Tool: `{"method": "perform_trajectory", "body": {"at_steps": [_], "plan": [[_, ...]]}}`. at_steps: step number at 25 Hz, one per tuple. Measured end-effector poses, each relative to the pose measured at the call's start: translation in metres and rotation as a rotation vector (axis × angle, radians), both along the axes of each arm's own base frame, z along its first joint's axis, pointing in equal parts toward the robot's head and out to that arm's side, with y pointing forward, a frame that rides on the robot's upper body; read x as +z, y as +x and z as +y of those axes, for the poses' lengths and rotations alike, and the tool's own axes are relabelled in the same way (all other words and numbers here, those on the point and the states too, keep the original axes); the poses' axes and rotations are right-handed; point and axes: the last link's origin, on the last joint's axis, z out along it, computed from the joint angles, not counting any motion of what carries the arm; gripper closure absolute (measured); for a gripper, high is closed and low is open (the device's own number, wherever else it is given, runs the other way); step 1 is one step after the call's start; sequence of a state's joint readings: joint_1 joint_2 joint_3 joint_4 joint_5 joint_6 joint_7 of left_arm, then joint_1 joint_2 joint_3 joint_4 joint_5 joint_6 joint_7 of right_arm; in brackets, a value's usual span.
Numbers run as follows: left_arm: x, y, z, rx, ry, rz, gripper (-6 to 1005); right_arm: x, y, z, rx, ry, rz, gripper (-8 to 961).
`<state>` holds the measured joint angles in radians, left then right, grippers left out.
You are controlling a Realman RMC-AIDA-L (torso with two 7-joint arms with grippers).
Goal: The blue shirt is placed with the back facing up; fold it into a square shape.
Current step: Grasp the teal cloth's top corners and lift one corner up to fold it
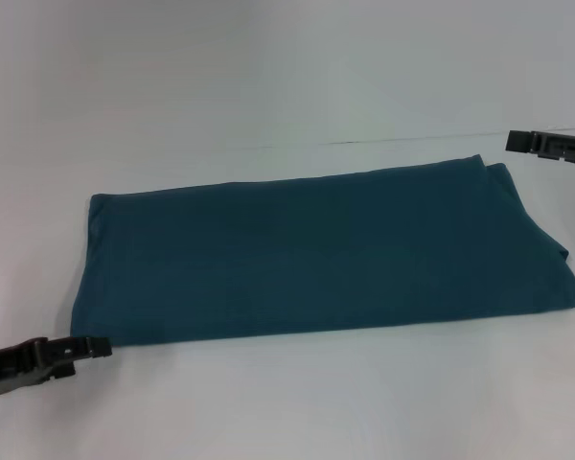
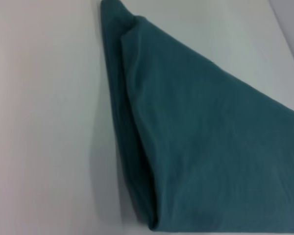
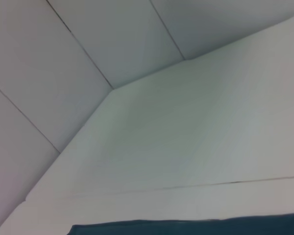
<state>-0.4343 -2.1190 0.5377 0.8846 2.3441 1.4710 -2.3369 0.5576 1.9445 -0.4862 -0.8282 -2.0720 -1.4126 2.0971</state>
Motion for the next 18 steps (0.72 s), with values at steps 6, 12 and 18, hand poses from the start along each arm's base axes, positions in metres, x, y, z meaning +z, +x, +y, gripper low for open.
{"method": "perform_trajectory", "body": {"at_steps": [6, 12, 18], "plan": [[-0.001, 0.003, 0.012, 0.01, -0.008, 0.011, 175, 0.004, -0.001, 0.002, 0.002, 0.005, 0.002, 27], [-0.002, 0.001, 0.019, 0.031, -0.021, 0.044, 171, 0.008, 0.0, 0.001, -0.002, 0.012, 0.0, 26], [-0.003, 0.001, 0.025, 0.038, -0.017, 0.06, 172, 0.009, 0.001, 0.001, -0.004, 0.014, 0.0, 26]]}}
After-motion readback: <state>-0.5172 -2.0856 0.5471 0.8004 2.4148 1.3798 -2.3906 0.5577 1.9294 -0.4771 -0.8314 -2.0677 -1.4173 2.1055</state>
